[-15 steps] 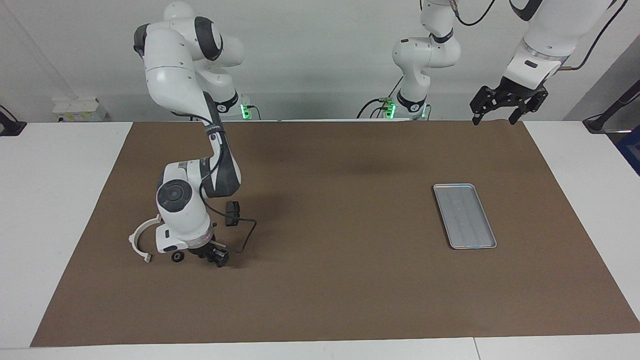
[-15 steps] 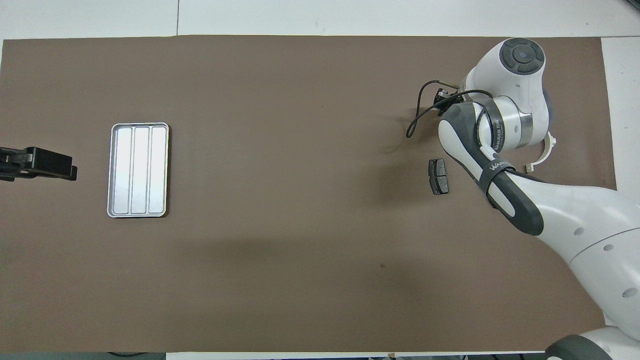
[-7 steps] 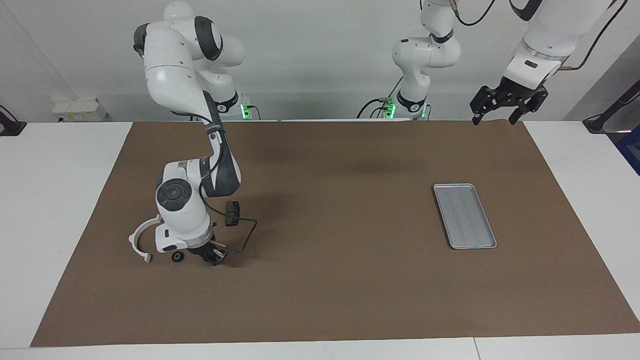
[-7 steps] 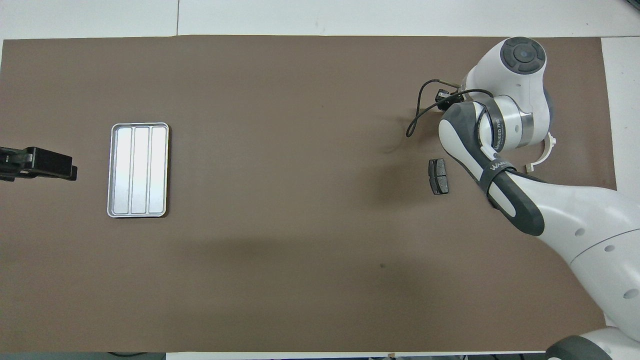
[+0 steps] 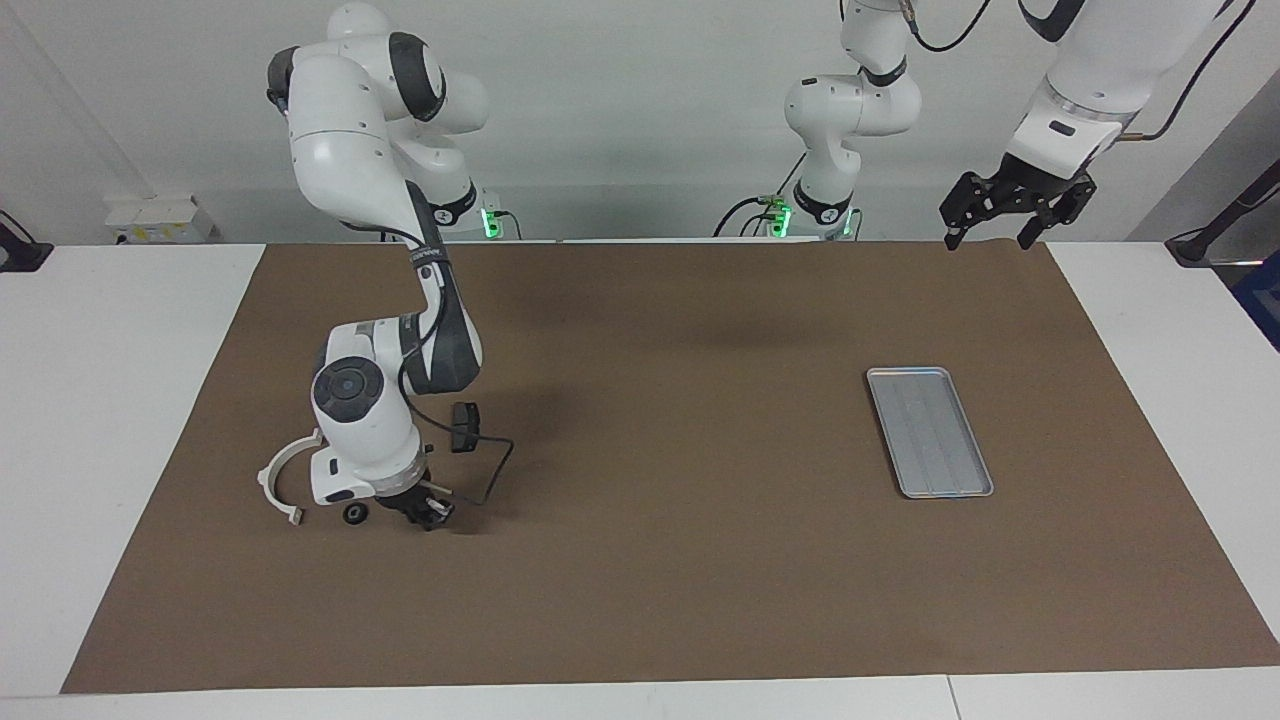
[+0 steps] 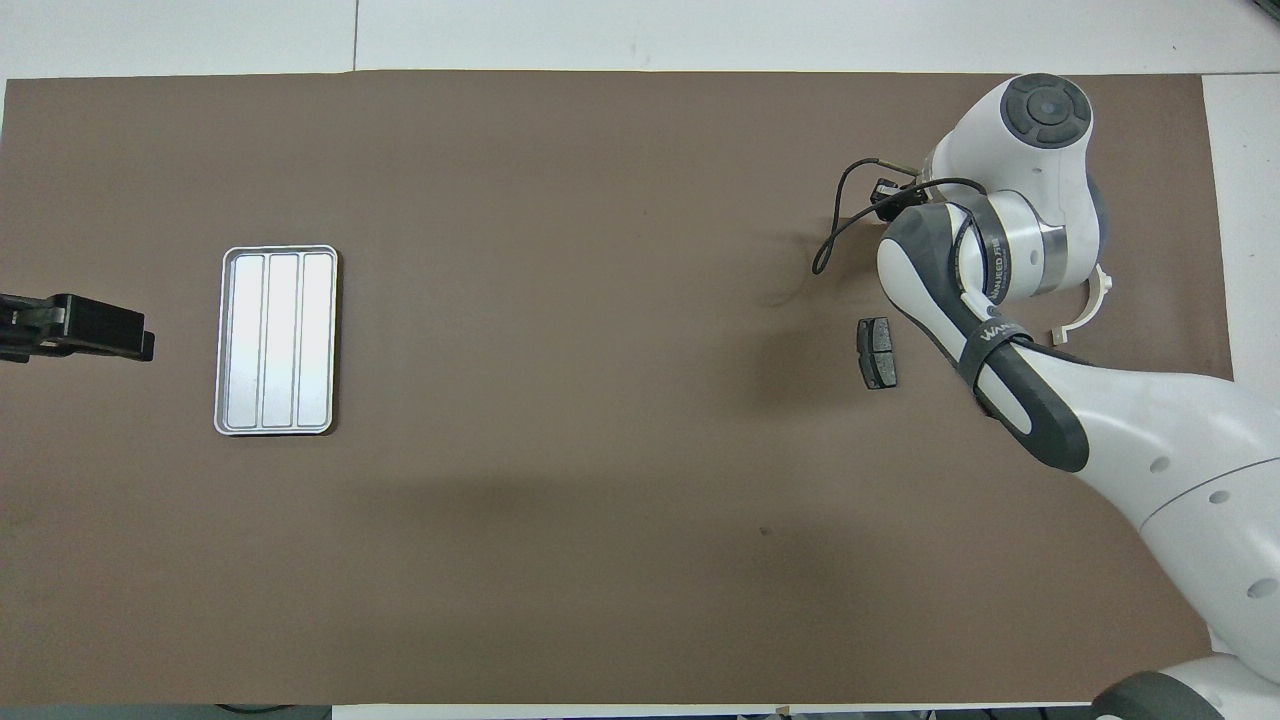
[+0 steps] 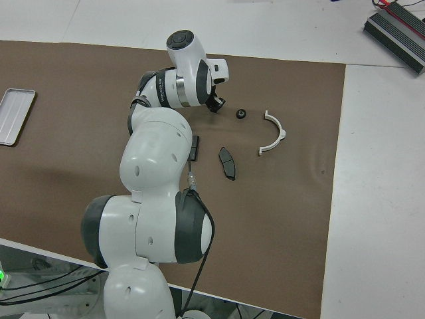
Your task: Pick bearing gear from pile to tray
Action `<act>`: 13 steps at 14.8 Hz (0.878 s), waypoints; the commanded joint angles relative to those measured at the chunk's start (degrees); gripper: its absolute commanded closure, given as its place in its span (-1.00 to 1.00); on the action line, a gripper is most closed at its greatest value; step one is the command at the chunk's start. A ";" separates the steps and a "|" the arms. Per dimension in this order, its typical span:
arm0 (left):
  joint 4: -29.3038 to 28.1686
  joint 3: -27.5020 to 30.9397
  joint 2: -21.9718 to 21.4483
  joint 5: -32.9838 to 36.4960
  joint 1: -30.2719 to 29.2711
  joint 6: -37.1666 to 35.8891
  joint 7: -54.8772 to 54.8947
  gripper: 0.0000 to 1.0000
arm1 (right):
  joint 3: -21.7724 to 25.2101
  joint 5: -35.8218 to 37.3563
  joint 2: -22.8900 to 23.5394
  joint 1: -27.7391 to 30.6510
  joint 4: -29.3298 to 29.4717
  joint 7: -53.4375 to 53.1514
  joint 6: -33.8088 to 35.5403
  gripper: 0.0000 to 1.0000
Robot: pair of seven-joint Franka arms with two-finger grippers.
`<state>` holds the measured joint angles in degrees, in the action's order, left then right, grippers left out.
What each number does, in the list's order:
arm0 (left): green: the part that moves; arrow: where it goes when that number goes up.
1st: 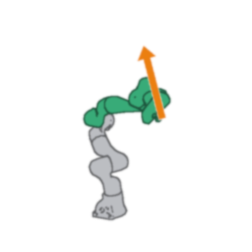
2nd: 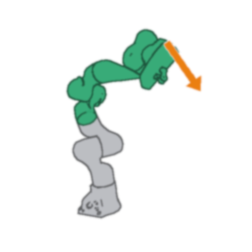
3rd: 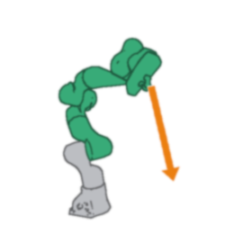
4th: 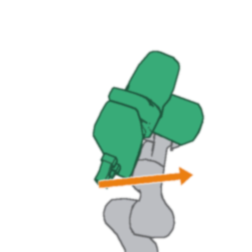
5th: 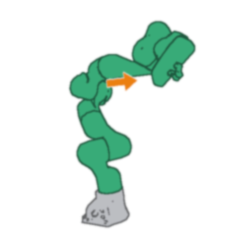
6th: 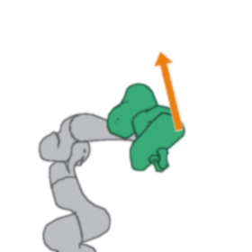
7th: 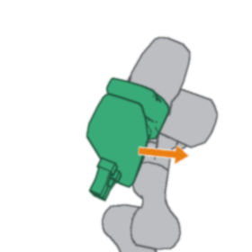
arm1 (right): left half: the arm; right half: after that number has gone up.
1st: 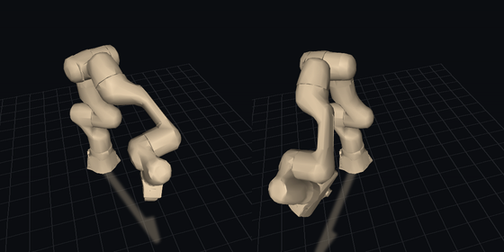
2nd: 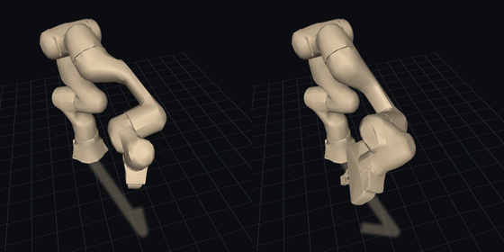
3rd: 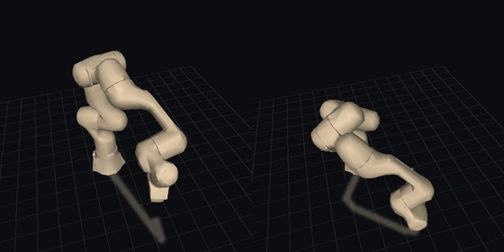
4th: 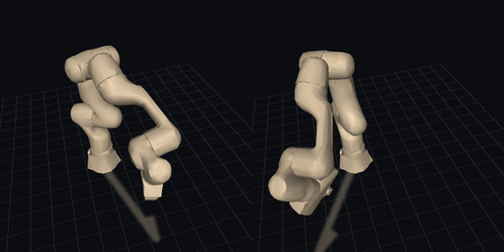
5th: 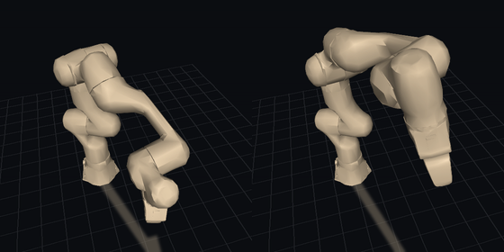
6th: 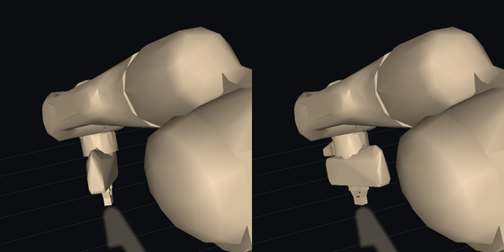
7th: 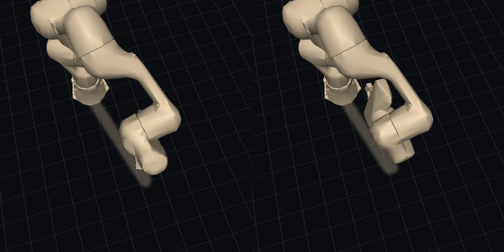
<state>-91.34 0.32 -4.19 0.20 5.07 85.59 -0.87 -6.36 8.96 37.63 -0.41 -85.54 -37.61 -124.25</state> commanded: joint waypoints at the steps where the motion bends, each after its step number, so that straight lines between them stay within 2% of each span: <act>1: -0.33 0.73 -0.38 -0.73 0.64 -0.60 -0.10 -1.00 | -0.49 1.23 -0.37 0.85 -0.33 -0.97 0.50 1.00; 6: -0.33 0.73 -0.38 -0.73 0.64 -0.60 -0.10 -1.00 | -0.49 1.67 -2.03 0.85 0.72 1.31 3.56 1.00; 11: -0.33 0.73 -0.38 -0.73 0.64 -0.60 -0.10 -1.00 | -1.02 1.32 -7.74 0.15 0.81 2.37 10.93 1.00; 13: -0.33 0.73 -0.38 -0.73 0.64 -0.60 -0.10 -1.00 | -1.02 0.62 -10.02 -1.78 1.94 1.76 15.15 1.00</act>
<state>-91.34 0.32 -4.19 0.21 5.07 85.59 -0.87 -7.03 9.09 30.39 -0.84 -83.93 -36.18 -112.66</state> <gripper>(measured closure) 0.000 0.762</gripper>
